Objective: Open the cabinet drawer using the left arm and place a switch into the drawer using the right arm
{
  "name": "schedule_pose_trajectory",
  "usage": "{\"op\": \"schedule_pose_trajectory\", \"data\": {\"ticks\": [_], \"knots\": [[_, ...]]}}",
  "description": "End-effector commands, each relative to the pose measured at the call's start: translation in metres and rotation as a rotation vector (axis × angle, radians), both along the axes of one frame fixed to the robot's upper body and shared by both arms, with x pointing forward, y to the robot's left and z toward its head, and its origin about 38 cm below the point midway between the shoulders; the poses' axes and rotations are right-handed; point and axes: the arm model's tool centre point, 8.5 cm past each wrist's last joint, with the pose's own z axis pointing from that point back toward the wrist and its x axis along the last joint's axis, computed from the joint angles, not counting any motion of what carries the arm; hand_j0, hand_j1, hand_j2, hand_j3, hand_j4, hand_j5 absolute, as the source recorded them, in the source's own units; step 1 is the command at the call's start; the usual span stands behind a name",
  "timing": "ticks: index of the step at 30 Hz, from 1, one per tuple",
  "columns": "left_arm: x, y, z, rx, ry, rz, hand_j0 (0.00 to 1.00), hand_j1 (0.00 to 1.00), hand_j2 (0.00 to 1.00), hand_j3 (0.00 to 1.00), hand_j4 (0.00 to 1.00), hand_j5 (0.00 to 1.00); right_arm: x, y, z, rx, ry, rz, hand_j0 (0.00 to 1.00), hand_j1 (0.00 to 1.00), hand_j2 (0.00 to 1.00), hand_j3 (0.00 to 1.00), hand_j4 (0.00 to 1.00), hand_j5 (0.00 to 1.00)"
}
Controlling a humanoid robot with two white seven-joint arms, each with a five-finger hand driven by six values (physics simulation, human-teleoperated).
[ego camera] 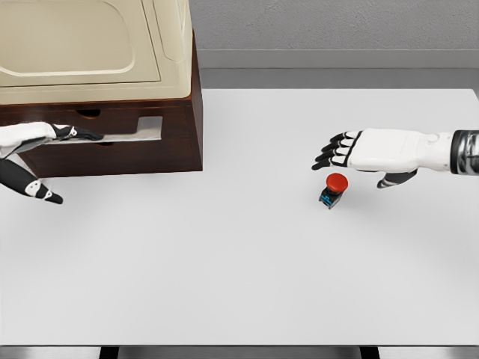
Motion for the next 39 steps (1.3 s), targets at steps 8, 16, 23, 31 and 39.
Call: {"op": "schedule_pose_trajectory", "data": {"ticks": [8,16,23,31,39], "knots": [[0.065,0.055,0.098,0.257,0.116,0.005,0.97,0.97,0.97,0.97,0.97,0.97,0.001,0.004,-0.001,0.006,-0.001,0.002,1.0,1.0,1.0,1.0,1.0,1.0],[0.063,0.057,0.1,0.264,0.116,-0.001,0.98,0.98,0.98,0.98,0.98,0.98,0.001,0.004,-0.001,0.005,-0.002,0.002,1.0,1.0,1.0,1.0,1.0,1.0],[0.056,0.056,0.101,0.273,0.113,-0.069,0.98,0.98,0.98,0.98,0.98,0.98,0.001,0.004,-0.001,0.005,-0.002,0.002,1.0,1.0,1.0,1.0,1.0,1.0],[0.043,0.07,0.115,0.273,0.066,-0.097,0.99,0.99,0.99,0.99,0.99,0.99,0.001,0.004,-0.001,0.006,-0.001,0.002,1.0,1.0,1.0,1.0,1.0,1.0],[0.037,0.074,0.115,0.265,0.067,-0.109,0.99,0.99,0.99,0.99,0.99,0.99,0.001,0.004,0.0,0.007,-0.004,0.002,1.0,1.0,1.0,1.0,1.0,1.0]]}}
